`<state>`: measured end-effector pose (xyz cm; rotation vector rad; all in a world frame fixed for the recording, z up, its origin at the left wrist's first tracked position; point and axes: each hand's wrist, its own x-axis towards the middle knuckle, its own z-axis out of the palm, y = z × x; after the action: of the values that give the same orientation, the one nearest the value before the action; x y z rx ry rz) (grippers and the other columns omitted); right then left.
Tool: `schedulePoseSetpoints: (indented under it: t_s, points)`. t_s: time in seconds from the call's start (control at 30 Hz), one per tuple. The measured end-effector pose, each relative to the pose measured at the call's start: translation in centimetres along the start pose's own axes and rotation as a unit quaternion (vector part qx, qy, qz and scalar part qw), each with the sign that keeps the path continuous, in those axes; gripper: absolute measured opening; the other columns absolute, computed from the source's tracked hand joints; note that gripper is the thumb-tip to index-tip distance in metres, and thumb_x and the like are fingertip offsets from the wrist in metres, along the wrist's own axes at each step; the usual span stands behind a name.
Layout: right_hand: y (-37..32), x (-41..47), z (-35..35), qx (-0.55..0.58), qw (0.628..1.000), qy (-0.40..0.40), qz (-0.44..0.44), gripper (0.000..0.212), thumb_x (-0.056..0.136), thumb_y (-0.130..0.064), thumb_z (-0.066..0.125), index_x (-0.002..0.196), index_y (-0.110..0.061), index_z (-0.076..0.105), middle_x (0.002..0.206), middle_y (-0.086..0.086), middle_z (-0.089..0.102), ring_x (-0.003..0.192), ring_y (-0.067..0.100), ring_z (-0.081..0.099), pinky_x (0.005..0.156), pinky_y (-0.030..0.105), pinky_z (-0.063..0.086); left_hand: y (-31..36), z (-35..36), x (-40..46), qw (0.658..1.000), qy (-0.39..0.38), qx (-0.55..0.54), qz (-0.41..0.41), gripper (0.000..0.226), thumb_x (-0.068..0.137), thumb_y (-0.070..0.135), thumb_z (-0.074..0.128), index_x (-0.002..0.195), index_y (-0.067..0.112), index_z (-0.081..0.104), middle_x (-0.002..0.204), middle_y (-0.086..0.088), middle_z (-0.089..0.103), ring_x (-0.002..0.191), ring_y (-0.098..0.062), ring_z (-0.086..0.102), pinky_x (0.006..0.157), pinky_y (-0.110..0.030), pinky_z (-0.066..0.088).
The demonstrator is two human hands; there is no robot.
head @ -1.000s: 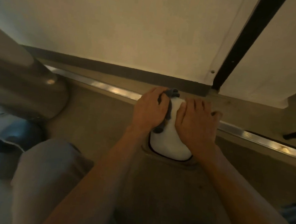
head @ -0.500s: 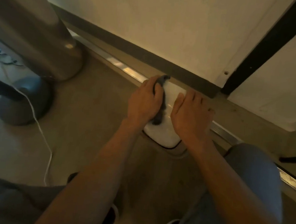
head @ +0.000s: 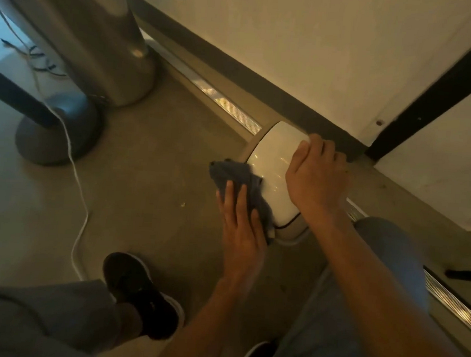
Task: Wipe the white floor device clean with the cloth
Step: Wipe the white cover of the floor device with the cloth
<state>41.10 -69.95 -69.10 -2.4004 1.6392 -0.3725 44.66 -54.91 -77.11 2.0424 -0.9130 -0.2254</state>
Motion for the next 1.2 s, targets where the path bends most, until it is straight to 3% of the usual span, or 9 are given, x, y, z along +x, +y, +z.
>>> schedulePoseSetpoints:
  t_s: [0.13,0.2,0.3,0.47,0.57,0.77,0.97,1.13,1.2]
  points:
    - [-0.1,0.3,0.0,-0.006,1.000,-0.006,-0.004,0.048,0.105,-0.040,0.019,0.127,-0.011,0.050,0.116,0.015,0.059,0.099,0.030,0.058,0.082,0.042,0.050,0.6,1.2,-2.8,0.998,-0.027,-0.004,0.060,0.045,0.110,0.029,0.026,0.149,0.008,0.034,0.161,-0.010,0.026,0.152,-0.038,0.017,0.111,-0.061,0.037]
    - [0.0,0.3,0.1,-0.006,1.000,-0.008,-0.008,0.048,0.105,-0.040,0.019,0.126,-0.010,0.051,0.115,0.016,0.059,0.098,0.030,0.058,0.080,0.042,0.050,0.9,1.6,-3.2,0.990,-0.036,0.015,0.138,0.046,0.106,0.022,0.045,0.148,0.005,0.035,0.160,-0.012,0.028,0.150,-0.041,0.020,0.112,-0.061,0.035]
    - [0.2,0.4,0.1,-0.004,1.000,-0.011,-0.015,0.045,0.106,-0.039,0.022,0.126,-0.010,0.050,0.115,0.016,0.058,0.098,0.029,0.057,0.080,0.040,0.048,1.4,1.1,-3.1,0.972,-0.071,0.077,0.212,0.086,0.081,0.005,0.075,0.152,0.010,0.026,0.159,-0.009,0.026,0.153,-0.032,0.012,0.115,-0.061,0.029]
    - [0.3,0.2,0.1,-0.004,1.000,0.002,-0.011,0.047,0.106,-0.040,0.021,0.127,-0.010,0.050,0.117,0.015,0.059,0.101,0.029,0.057,0.083,0.038,0.045,-2.8,-0.9,-2.3,0.981,-0.053,0.083,0.169,0.055,0.088,0.004,0.067,0.140,0.007,0.049,0.152,-0.010,0.042,0.151,-0.036,0.020,0.109,-0.063,0.038]
    - [0.2,0.2,0.1,0.008,1.000,0.002,-0.004,0.047,0.106,-0.040,0.021,0.128,-0.012,0.050,0.119,0.014,0.058,0.104,0.029,0.057,0.083,0.038,0.045,-3.2,-1.2,0.0,0.985,0.012,0.053,0.165,0.036,0.104,0.012,0.045,0.138,0.001,0.048,0.153,-0.014,0.038,0.150,-0.037,0.021,0.115,-0.063,0.029]
    - [-0.3,0.2,0.5,0.010,1.000,0.015,0.015,0.055,0.101,-0.044,0.013,0.127,-0.013,0.050,0.118,0.013,0.059,0.102,0.030,0.058,0.084,0.044,0.050,-4.1,-1.6,5.4,0.991,0.011,0.021,0.135,0.040,0.095,-0.008,0.055,0.134,-0.002,0.051,0.156,-0.012,0.032,0.150,-0.035,0.023,0.119,-0.047,0.031]
    - [-0.5,0.0,0.5,0.010,0.999,0.018,0.030,0.056,0.100,-0.045,0.012,0.126,-0.013,0.050,0.117,0.013,0.059,0.101,0.030,0.058,0.083,0.047,0.051,-2.8,-1.3,2.5,0.994,0.032,0.044,0.089,0.039,0.104,0.018,0.048,0.141,0.008,0.051,0.160,-0.005,0.032,0.146,-0.028,0.034,0.117,-0.045,0.034]
    - [-0.6,-0.1,0.6,0.007,0.999,0.020,0.026,0.055,0.102,-0.044,0.015,0.131,-0.013,0.049,0.123,0.013,0.059,0.104,0.030,0.059,0.085,0.047,0.051,-1.7,-1.6,-1.7,0.997,0.007,0.048,0.056,0.043,0.107,0.034,0.034,0.138,0.014,0.056,0.155,0.006,0.037,0.133,-0.017,0.043,0.113,-0.020,0.028]
    - [-0.5,0.0,0.7,0.011,0.999,0.018,0.026,0.056,0.102,-0.045,0.014,0.133,-0.014,0.049,0.125,0.012,0.059,0.106,0.030,0.059,0.086,0.047,0.051,-1.9,-1.8,-1.1,0.999,0.006,0.015,0.046,0.037,0.103,0.029,0.040,0.136,0.018,0.053,0.149,0.010,0.037,0.129,-0.016,0.042,0.111,-0.027,0.035]
